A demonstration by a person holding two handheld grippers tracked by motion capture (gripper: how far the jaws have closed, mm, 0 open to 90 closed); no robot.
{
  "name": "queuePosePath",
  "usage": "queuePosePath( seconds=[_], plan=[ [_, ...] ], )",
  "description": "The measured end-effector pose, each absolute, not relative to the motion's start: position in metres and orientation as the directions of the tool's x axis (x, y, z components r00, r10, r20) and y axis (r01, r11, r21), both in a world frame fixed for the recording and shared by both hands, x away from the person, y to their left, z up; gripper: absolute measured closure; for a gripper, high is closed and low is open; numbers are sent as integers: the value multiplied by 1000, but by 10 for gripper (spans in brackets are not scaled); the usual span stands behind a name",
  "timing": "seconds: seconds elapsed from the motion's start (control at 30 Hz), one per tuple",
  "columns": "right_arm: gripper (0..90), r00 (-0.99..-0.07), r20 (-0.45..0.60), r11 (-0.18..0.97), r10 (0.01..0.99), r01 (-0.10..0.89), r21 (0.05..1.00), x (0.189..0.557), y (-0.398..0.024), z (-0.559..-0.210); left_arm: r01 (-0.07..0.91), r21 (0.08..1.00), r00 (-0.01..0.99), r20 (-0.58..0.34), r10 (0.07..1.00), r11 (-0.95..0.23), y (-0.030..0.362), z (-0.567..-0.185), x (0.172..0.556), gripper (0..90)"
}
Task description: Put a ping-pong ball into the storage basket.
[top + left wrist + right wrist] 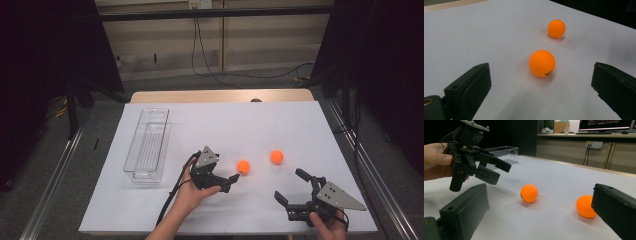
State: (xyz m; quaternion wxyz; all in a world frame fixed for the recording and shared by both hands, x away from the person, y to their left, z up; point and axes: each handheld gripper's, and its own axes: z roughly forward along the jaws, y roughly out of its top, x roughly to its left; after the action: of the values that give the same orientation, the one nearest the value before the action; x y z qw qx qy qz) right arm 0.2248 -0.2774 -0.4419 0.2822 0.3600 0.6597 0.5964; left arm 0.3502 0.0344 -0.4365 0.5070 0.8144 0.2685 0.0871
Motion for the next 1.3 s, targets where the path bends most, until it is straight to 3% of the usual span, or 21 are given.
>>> queuePosePath(
  seconds=[1.3],
  plan=[
    [7, -581, 54, 31, 812, 135, 990, 226, -277, -442, 344, 860, 849, -113, 516, -378, 25, -443, 357, 52]
  ],
)
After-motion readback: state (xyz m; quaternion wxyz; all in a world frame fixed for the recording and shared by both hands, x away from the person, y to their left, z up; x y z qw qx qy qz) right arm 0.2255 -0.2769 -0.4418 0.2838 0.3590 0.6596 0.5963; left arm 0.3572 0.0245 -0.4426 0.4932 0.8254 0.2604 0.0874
